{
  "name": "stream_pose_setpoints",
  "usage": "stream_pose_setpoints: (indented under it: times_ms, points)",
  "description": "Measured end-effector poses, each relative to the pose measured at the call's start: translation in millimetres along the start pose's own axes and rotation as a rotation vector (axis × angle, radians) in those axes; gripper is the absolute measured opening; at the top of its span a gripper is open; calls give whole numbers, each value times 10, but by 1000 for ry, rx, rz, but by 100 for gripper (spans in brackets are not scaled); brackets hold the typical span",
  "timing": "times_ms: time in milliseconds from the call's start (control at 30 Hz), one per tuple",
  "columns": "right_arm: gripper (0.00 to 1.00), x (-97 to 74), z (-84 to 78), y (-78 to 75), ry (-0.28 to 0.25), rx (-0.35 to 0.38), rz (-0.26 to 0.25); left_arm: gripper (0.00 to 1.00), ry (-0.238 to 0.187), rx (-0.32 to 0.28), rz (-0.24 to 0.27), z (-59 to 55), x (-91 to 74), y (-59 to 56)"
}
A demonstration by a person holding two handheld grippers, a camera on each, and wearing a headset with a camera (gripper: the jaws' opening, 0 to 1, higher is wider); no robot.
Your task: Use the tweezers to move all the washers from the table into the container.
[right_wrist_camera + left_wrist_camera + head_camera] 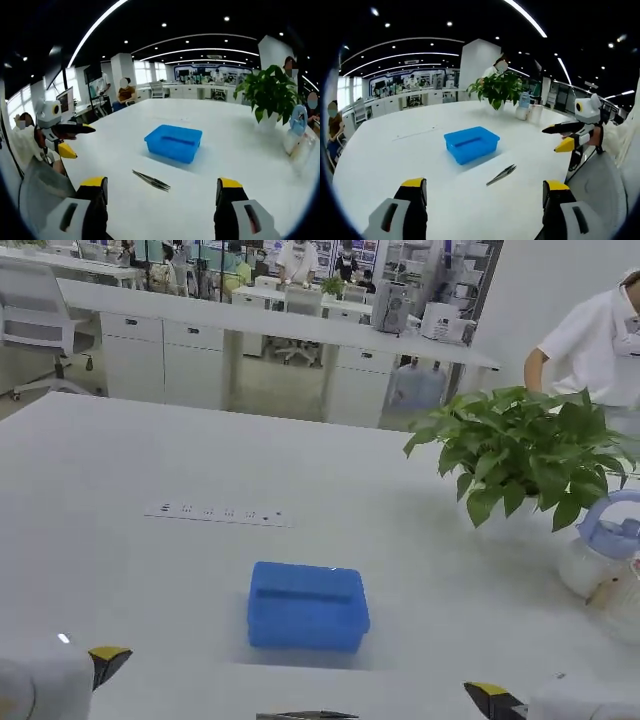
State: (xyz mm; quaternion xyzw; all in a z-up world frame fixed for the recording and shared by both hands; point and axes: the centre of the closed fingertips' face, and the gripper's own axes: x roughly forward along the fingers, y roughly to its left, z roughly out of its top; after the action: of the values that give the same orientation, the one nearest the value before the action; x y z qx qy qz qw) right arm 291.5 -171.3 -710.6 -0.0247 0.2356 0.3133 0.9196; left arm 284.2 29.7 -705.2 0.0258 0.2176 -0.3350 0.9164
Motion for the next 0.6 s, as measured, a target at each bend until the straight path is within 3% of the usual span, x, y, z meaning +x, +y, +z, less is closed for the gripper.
stream_pose_setpoints:
  times_ms: [67,100,167,267,300,600]
  points:
    - [90,-3,68,19,-34,-24,5,99,-32,-12,-6,46,1,-31]
    - [90,2,154,13,-92,-40,-2,99,-74,-9,-1,105,13,-31]
    - [93,3,184,34,-132,-54,11,99,-85,13,18,114,14,-20]
    - [99,-11,236,-19,-185,-93,-28,99,-133,101,114,203,-24,98]
    - [99,-23,237,-8,-190,-96,-26,99,-152,109,127,241,-31,102]
    - [99,7,186,17,-162,-84,-13,99,-135,31,117,188,-54,109]
